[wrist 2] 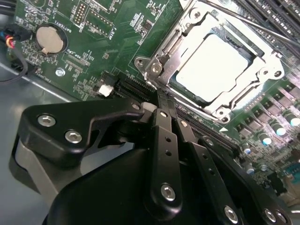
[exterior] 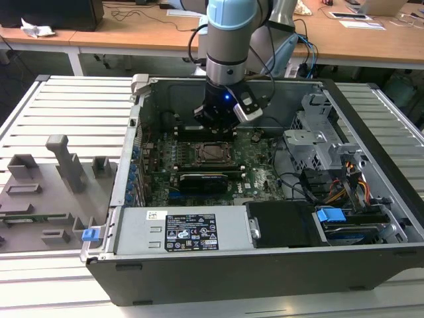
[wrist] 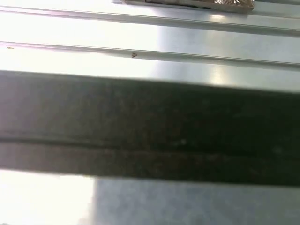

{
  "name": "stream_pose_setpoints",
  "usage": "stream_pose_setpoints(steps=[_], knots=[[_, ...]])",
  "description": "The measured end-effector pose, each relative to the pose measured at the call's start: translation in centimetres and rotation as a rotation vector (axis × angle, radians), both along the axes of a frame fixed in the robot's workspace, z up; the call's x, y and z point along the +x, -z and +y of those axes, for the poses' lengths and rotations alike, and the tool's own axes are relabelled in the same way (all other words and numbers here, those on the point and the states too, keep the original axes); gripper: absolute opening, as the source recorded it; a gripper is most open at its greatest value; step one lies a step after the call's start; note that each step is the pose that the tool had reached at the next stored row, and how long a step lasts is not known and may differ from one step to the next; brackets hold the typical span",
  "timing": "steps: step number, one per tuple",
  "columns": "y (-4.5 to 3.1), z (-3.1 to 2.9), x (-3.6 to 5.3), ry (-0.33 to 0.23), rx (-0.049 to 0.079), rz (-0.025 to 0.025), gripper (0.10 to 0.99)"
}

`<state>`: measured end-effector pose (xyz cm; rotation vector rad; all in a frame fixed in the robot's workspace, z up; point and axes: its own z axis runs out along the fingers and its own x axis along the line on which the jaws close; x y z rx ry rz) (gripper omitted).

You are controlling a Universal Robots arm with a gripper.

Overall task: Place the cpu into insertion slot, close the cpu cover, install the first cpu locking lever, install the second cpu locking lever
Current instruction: 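Install the first cpu locking lever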

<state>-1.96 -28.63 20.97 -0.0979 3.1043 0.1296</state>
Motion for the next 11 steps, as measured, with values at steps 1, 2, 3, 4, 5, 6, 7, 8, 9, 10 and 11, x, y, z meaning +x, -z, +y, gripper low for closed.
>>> stream_pose_setpoints(steps=[1,2,3,4,5,6,7,8,9,10,11], knots=[[-0.35,0.0,0.0,0.0,0.0,0.0001,0.106],[-0.4,0.0,0.0,0.0,0.0,0.0001,0.106],[-0.4,-0.04,0.0,0.0,0.0,0.0,0.106],[-0.41,-0.16,0.0,0.0,0.0,0.0001,0.106],[-0.4,-0.24,0.0,0.0,0.0,0.0,0.106],[-0.4,-0.29,0.0,0.0,0.0,0.0001,0.106],[-0.4,-0.35,0.0,0.0,0.0,0.0001,0.106],[-0.4,-0.41,0.0,0.0,0.0,0.0001,0.106],[-0.4,-0.49,0.0,0.0,0.0,0.0,0.106],[-0.4,-0.55,0.0,0.0,0.0,0.0,0.106],[-0.41,-0.64,0.0,0.0,0.0,0.0001,0.106]])
